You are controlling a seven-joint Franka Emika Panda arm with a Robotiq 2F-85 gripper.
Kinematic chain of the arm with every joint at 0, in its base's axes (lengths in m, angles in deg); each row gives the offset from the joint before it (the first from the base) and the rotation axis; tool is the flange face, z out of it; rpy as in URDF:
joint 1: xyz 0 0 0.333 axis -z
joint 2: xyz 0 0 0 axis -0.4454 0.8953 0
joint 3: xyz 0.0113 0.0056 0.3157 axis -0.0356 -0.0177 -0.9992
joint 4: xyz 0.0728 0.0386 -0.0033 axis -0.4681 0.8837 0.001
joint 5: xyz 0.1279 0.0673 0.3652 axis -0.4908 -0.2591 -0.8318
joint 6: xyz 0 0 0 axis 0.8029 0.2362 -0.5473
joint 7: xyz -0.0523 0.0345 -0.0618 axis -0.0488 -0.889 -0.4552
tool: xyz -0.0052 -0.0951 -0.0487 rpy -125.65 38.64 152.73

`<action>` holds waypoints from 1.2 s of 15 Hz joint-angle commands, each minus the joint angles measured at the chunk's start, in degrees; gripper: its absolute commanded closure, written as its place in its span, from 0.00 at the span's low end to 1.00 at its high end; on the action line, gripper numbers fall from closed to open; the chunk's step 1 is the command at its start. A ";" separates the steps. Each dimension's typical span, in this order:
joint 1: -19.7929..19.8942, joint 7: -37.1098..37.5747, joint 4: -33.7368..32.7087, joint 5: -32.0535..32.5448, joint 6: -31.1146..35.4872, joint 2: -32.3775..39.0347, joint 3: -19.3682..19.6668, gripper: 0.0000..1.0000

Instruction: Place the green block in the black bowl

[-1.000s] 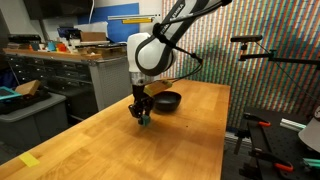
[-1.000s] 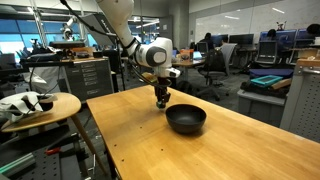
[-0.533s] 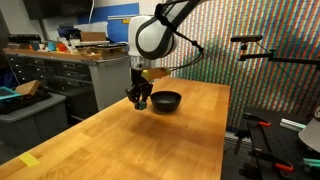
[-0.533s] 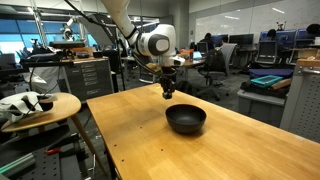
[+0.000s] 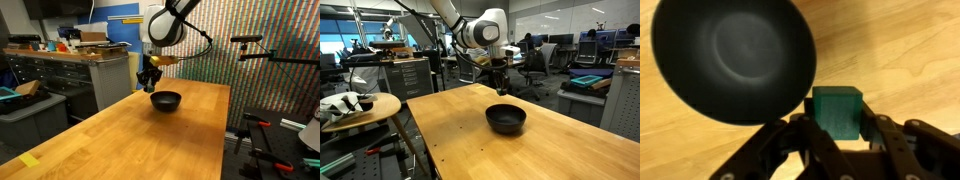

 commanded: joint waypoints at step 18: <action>4.24 2.95 -0.30 -0.76 -0.74 8.26 0.92 0.32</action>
